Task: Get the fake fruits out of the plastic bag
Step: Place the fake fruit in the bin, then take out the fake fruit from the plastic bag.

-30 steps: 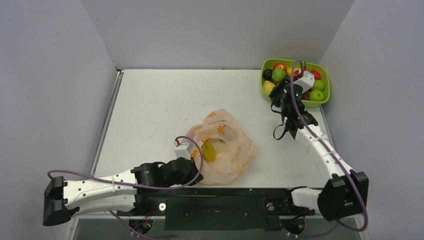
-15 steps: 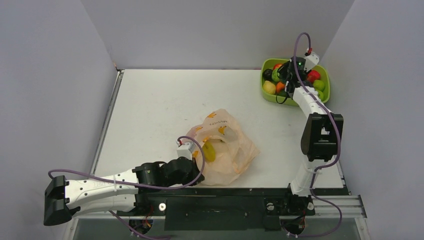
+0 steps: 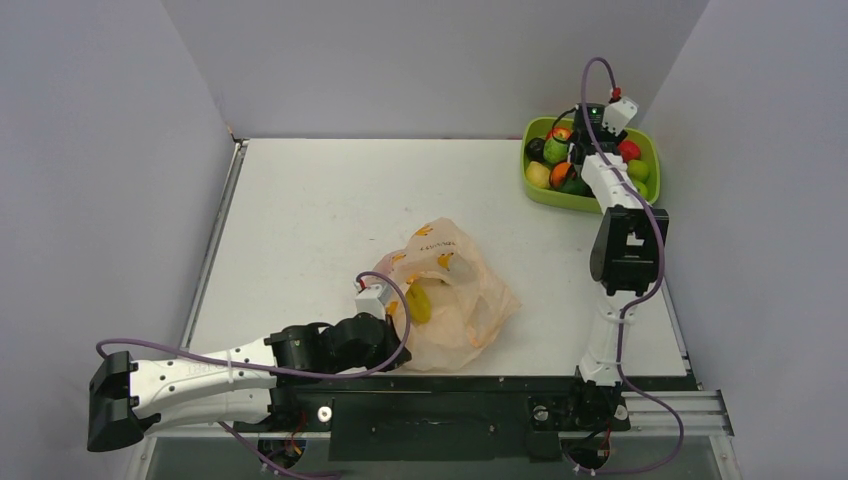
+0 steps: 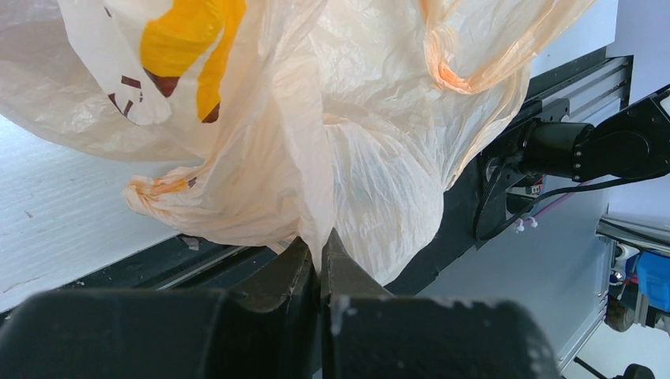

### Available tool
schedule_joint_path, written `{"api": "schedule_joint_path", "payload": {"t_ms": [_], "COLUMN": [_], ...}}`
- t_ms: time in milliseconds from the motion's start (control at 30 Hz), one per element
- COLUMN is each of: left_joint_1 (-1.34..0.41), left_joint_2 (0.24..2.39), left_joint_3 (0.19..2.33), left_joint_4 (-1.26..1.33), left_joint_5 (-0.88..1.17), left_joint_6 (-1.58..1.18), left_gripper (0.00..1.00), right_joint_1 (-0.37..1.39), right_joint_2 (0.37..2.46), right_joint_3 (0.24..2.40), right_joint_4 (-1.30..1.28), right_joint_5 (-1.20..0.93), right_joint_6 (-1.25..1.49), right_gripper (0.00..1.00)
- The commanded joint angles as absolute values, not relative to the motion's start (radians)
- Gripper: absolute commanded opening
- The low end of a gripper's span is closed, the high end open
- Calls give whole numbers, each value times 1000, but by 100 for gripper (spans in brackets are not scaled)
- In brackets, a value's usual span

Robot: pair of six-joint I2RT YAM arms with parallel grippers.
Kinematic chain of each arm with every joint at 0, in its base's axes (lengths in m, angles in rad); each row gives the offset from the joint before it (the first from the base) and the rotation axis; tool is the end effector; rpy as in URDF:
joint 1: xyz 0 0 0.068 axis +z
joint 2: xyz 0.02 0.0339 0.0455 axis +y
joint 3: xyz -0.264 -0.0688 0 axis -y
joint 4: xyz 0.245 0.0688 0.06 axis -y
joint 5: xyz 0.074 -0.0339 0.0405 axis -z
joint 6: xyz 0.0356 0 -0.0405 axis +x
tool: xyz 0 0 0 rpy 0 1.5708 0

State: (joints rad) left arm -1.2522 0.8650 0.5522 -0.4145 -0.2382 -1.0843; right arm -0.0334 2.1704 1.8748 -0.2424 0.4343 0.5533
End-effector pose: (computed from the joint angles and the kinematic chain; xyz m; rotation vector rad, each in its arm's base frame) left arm 0.0648 -0.1697 0.2239 0.0745 2.4575 -0.8984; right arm 0.5113 -0.0321 0.2630 0.8350 1.8800 -0.1373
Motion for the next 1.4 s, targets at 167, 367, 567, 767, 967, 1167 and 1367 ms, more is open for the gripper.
{"api": "schedule_joint_path", "payload": {"t_ms": [167, 367, 567, 767, 967, 1167, 1367], "left_joint_1": [-1241, -1241, -1240, -1239, -1235, -1226, -1219], "left_joint_2": [875, 894, 880, 870, 866, 840, 821], "left_joint_3": [580, 593, 587, 588, 584, 554, 544], "left_joint_4": [-375, -374, -367, -372, -406, -425, -432], "left_joint_5": [-233, -226, -229, -243, -255, -263, -258], "left_joint_6": [-1056, -1051, -1059, -1061, -1064, -1068, -1075], "left_gripper": [0, 0, 0, 0, 0, 0, 0], "right_joint_1": [-51, -47, -10, 88, 224, 400, 602], "right_joint_2": [2220, 2202, 2100, 1892, 1667, 1459, 1270], "right_joint_3": [2005, 2040, 1993, 1741, 1457, 1191, 1017], "right_joint_4": [-337, -383, -418, -358, -263, -221, -216], "right_joint_5": [496, 441, 459, 407, 350, 313, 289], "right_joint_6": [455, 415, 417, 495, 525, 550, 584], "right_gripper": [49, 68, 70, 69, 68, 68, 68]}}
